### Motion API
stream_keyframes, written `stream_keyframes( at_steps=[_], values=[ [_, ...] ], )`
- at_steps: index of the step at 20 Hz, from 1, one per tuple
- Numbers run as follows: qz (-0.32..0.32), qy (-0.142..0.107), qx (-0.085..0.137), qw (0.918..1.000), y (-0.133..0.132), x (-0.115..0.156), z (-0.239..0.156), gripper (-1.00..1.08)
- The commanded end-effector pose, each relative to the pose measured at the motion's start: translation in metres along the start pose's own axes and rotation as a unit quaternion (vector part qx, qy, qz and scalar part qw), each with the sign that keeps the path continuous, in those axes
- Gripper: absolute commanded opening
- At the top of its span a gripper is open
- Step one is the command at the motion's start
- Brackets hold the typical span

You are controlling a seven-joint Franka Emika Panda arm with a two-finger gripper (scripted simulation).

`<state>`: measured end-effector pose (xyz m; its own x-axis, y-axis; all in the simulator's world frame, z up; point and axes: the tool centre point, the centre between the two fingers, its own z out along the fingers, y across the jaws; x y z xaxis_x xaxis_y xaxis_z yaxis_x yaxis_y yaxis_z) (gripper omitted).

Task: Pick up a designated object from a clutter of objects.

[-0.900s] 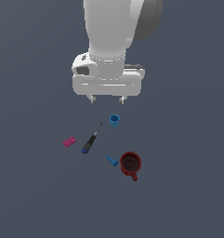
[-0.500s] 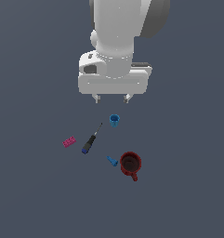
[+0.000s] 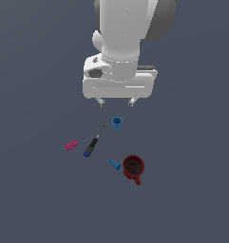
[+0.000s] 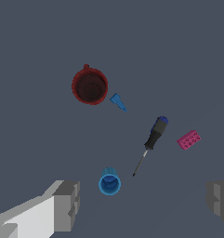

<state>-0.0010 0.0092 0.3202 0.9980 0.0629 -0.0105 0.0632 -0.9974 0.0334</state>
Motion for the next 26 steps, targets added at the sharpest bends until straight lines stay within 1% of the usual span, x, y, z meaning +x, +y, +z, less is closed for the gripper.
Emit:
stream_keyframes(
  at_steps=[1,7,13,21,26],
  values=[
    [0.006,0.0,0.002,1.0,0.003,0.001,0.009,1.0],
    [0.034,0.0,0.008,0.9994,0.015,0.005,0.043,1.0],
    [0.079,0.0,0.016,0.9968,0.034,0.005,0.097,1.0],
    [0.153,0.001,0.022,0.988,0.066,-0.009,0.179,1.0],
    [0.191,0.001,0.021,0.9814,0.082,-0.023,0.219,1.0]
  ],
)
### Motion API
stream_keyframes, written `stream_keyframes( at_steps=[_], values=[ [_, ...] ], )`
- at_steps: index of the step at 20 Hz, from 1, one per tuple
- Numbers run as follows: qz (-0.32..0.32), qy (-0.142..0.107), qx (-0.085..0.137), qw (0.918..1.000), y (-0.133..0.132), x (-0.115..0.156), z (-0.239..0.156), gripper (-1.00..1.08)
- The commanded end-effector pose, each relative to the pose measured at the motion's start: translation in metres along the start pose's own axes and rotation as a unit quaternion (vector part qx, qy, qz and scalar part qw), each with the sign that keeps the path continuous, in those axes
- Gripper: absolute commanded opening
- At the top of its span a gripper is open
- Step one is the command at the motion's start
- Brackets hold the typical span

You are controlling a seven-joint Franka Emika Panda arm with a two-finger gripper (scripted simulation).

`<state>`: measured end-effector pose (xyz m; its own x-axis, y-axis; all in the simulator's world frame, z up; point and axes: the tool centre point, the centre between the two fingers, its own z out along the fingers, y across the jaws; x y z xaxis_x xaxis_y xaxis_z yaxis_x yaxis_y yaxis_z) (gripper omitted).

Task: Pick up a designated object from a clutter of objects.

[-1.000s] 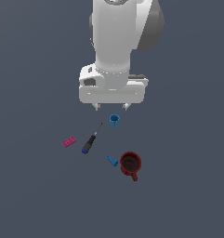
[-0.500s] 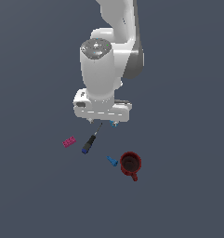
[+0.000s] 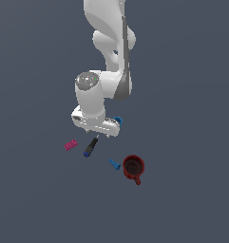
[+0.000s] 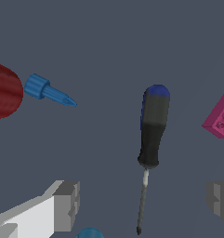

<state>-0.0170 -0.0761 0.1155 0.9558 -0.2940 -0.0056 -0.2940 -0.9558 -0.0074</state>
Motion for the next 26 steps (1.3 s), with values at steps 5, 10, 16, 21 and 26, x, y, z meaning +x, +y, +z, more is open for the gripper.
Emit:
stream_keyframes(
  at_steps=[5,10,16,21,26],
  values=[
    [0.038,0.002,-0.002,0.9993,0.021,-0.009,0.035,1.0],
    [0.051,0.003,-0.003,0.9987,0.03,-0.014,0.048,1.0],
    [0.052,0.002,-0.004,0.9986,0.03,-0.014,0.05,1.0],
    [0.053,0.002,-0.004,0.9986,0.031,-0.015,0.064,1.0],
    [0.053,0.003,-0.004,0.9986,0.031,-0.015,0.087,1.0]
  ],
)
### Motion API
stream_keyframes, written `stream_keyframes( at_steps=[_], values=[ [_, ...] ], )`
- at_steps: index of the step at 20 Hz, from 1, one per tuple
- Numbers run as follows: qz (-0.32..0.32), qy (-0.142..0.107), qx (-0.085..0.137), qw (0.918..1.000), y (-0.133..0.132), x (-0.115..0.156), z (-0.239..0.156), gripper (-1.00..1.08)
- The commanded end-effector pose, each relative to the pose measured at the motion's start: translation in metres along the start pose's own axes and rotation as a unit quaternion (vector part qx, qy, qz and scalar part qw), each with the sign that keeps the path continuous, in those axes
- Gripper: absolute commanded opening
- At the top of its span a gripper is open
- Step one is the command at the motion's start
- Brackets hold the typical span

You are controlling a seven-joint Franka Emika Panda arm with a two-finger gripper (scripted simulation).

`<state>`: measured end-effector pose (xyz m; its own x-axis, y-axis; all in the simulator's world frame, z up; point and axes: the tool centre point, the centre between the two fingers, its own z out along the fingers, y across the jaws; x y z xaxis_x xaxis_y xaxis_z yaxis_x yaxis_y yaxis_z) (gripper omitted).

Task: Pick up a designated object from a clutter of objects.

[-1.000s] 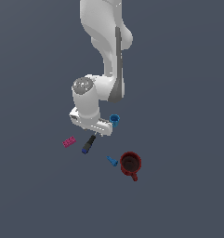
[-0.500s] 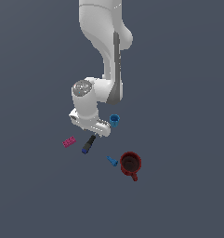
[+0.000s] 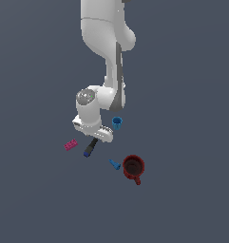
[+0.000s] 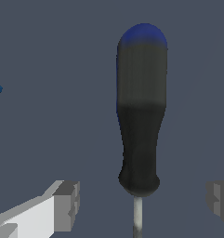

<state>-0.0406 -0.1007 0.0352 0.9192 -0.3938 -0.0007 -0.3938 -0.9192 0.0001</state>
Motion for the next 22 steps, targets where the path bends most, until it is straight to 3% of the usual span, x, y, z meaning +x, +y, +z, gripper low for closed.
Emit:
stream_keyframes(
  at_steps=[1,7,8,22],
  values=[
    [0.0,0.0,0.0,1.0,0.0003,-0.0001,0.0105,1.0],
    [0.0,0.0,0.0,1.0,0.0,0.0002,0.0202,1.0],
    [0.0,0.0,0.0,1.0,0.0,0.0002,0.0202,-1.0],
    [0.0,0.0,0.0,1.0,-0.0001,0.0006,0.0157,-1.0]
  ],
)
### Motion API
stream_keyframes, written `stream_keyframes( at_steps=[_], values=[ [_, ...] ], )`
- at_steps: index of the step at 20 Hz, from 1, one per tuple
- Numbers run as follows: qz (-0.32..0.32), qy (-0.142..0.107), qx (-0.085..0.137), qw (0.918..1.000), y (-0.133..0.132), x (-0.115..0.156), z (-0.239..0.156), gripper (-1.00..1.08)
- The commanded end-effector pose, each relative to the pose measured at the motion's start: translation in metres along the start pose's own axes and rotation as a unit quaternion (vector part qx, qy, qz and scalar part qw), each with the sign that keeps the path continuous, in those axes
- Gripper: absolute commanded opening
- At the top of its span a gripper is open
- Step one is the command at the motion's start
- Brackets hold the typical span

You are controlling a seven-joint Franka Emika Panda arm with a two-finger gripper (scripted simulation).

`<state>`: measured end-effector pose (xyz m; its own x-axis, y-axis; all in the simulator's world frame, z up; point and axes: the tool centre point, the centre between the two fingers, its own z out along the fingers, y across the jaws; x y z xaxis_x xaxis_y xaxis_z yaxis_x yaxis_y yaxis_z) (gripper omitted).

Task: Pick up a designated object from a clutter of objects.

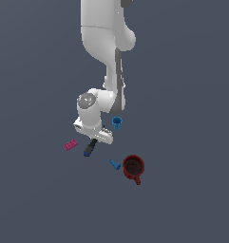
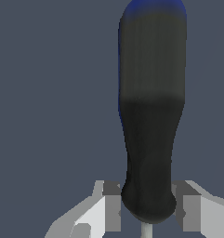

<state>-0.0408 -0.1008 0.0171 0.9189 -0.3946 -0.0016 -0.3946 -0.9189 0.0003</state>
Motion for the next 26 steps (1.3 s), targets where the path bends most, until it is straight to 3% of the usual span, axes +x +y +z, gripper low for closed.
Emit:
stream_keyframes(
  at_steps=[1,11,26],
  values=[
    [0.0,0.001,0.0,1.0,0.0,0.001,-0.005,-1.0],
    [0.0,0.001,0.0,1.0,-0.002,0.009,-0.058,-1.0],
    [0.001,0.001,-0.001,1.0,-0.005,0.032,-0.204,-1.0]
  ],
)
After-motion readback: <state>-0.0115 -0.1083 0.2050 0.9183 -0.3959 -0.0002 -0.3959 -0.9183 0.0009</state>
